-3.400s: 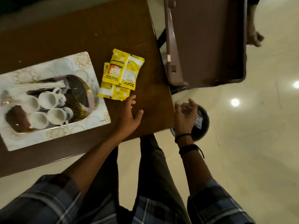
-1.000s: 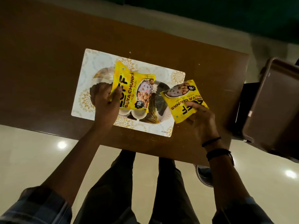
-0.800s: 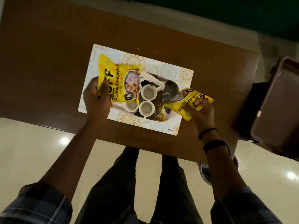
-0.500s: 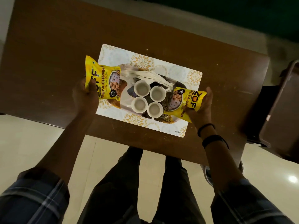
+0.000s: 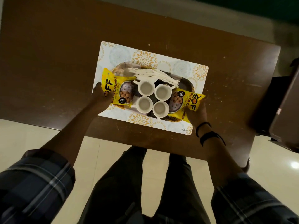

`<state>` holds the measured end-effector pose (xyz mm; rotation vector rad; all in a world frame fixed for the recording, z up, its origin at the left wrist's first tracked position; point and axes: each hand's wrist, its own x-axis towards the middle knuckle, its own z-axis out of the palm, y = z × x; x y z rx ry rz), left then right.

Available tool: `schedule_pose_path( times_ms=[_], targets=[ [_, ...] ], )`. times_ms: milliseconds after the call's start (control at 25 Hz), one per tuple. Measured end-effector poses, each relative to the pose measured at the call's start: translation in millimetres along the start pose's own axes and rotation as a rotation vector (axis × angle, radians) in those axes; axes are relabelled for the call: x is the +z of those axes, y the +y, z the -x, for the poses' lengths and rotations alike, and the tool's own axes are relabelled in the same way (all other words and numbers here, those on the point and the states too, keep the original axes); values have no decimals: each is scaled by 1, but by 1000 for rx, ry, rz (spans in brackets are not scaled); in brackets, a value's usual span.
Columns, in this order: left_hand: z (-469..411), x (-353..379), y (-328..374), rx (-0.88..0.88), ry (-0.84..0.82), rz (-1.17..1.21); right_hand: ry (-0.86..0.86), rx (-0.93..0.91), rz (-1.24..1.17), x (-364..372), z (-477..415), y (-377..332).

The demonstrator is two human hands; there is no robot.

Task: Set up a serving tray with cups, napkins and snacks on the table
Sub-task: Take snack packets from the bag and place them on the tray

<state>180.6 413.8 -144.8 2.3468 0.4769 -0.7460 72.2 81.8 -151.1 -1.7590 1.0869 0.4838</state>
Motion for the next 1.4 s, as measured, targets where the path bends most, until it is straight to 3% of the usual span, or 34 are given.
schedule_pose_path(
  times_ms=[200,680,1000,1120,1240,1400],
  targets=[
    [4,-3,2,-106,-122,87,25,-15,-59,0,-2,2],
    [25,-2,5,-69,-126,241,-33,-97,-105,-13,-2,7],
    [25,4,-6,-195,-130,231,-30,-132,-70,-14,-11,6],
    [24,12,-7,-163,-62,163,-25,-128,-20,-10,-14,5],
    [34,20,-5,-122,110,-40,37,-113,97,-6,-7,-1],
    [64,29,7,139,172,-215,114,-202,383,-5,30,-14]
  ],
)
